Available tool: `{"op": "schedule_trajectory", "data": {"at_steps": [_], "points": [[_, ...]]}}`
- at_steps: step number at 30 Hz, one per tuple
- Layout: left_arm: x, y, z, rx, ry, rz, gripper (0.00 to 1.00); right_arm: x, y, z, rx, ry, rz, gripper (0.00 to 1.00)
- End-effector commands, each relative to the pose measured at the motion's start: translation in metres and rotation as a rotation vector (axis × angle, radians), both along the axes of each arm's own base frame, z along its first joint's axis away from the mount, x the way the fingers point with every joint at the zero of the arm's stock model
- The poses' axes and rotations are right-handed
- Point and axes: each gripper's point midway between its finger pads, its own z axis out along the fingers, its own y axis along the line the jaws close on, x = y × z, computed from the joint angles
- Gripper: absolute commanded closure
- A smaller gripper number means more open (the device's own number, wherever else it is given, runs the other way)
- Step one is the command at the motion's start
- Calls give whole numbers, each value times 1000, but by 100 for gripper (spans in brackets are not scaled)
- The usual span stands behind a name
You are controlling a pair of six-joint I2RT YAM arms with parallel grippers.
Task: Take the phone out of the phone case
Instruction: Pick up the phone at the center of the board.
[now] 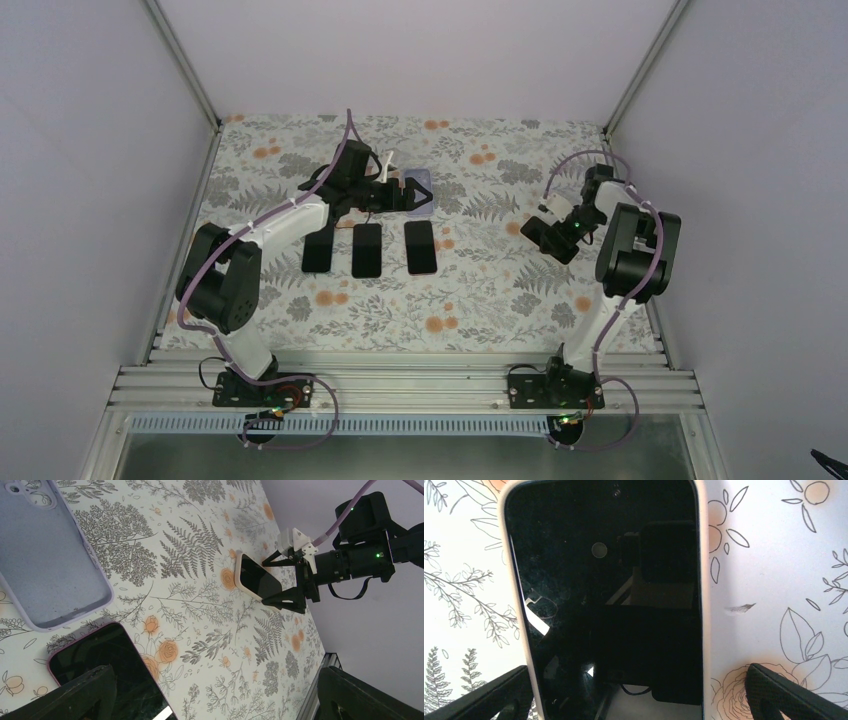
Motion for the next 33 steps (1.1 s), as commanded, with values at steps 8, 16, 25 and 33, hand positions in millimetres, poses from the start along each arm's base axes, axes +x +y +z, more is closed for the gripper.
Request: {"op": "schedule_trajectory", "data": {"at_steps": [8, 16, 25, 33], "points": [[-2, -1, 11, -30, -17, -7, 0, -39, 16, -21, -16, 126, 74, 1], [-2, -1, 10, -28, -16, -6, 0, -44, 17, -19, -52, 98, 81, 1], [2, 0, 15, -23, -25, 2, 0, -48, 3, -39, -156, 81, 62, 15], [2, 1, 11, -16, -23, 10, 0, -21, 14, -10, -101, 0, 19, 38]]}}
